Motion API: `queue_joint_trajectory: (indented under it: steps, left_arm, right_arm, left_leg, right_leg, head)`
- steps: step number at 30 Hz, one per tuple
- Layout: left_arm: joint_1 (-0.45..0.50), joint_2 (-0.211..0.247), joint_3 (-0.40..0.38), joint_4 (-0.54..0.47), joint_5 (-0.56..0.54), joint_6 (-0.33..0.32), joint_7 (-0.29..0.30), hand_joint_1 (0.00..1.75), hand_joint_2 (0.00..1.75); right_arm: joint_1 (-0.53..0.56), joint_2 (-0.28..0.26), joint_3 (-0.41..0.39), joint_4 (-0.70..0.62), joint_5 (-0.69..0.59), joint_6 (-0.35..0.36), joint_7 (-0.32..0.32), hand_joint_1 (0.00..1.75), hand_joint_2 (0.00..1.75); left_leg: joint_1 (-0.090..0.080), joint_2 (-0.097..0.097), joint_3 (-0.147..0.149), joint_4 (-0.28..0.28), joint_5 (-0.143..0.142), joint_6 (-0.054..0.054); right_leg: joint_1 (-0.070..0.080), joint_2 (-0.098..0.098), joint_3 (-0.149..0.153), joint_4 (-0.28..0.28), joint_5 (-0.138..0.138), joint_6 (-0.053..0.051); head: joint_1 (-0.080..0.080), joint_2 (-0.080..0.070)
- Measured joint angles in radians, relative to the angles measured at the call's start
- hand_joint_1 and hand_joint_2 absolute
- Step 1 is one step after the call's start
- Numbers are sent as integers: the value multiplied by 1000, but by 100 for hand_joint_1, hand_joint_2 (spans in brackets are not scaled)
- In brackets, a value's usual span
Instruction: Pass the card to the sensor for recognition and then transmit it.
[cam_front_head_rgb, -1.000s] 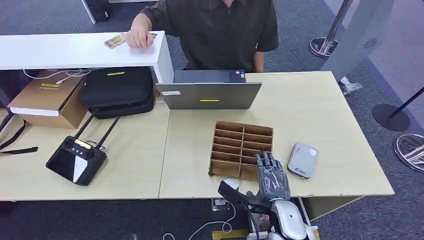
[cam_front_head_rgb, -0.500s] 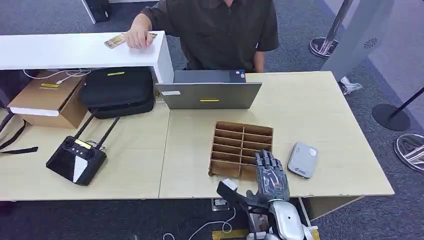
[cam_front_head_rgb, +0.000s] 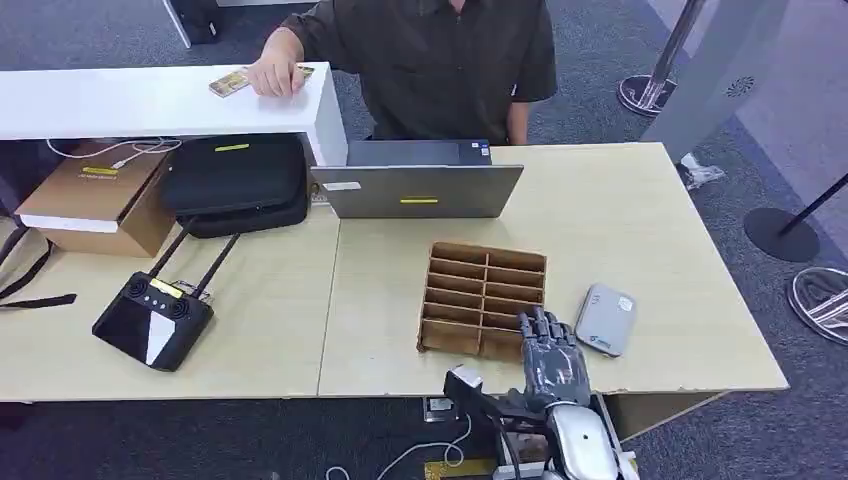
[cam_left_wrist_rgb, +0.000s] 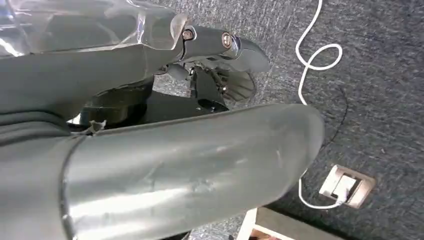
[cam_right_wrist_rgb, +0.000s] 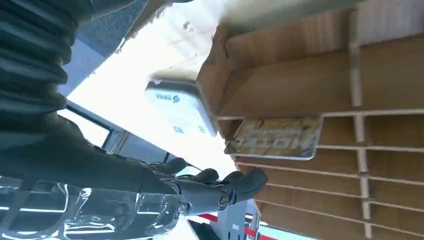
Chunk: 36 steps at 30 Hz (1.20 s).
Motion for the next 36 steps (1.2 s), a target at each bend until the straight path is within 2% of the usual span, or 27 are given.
queue_joint_trajectory:
  steps: [5, 18, 23, 27, 36]
  left_arm:
    - [0, -2, 0, 0, 9, 11, -3, 0, 0]
    - [0, -3, 0, 0, 16, 12, -11, 0, 0]
    - [-37, 17, 0, 27, 28, 23, 91, 0, 0]
    - [-57, 34, 0, 45, 27, 23, 114, 0, 0]
    - [-65, 46, 0, 70, 26, 23, 128, 0, 0]
  right_arm:
    - [-17, -30, -1, 1, -21, -8, -11, 0, 175]
    - [-39, -45, 5, 17, -65, -37, -11, 0, 175]
    - [-77, -46, 38, 41, -77, -5, -39, 0, 175]
    - [-100, -46, 55, 55, -72, 12, -39, 0, 175]
    - [-146, -46, 63, 74, -82, 26, -50, 0, 175]
  left_leg:
    - [0, 0, 0, 0, 0, 0]
    - [0, 0, 0, 0, 0, 0]
    - [0, 0, 0, 0, 0, 0]
    - [0, 0, 1, 0, 0, 0]
    - [0, 0, 0, 0, 0, 0]
  right_leg:
    - [0, 0, 0, 0, 0, 0]
    - [0, 0, 0, 0, 0, 0]
    - [0, 0, 0, 0, 0, 0]
    - [0, 0, 0, 0, 0, 0]
    - [0, 0, 0, 0, 0, 0]
  head:
    - [0, 0]
    - [0, 0]
    - [0, 0]
    - [0, 0]
    - [0, 0]
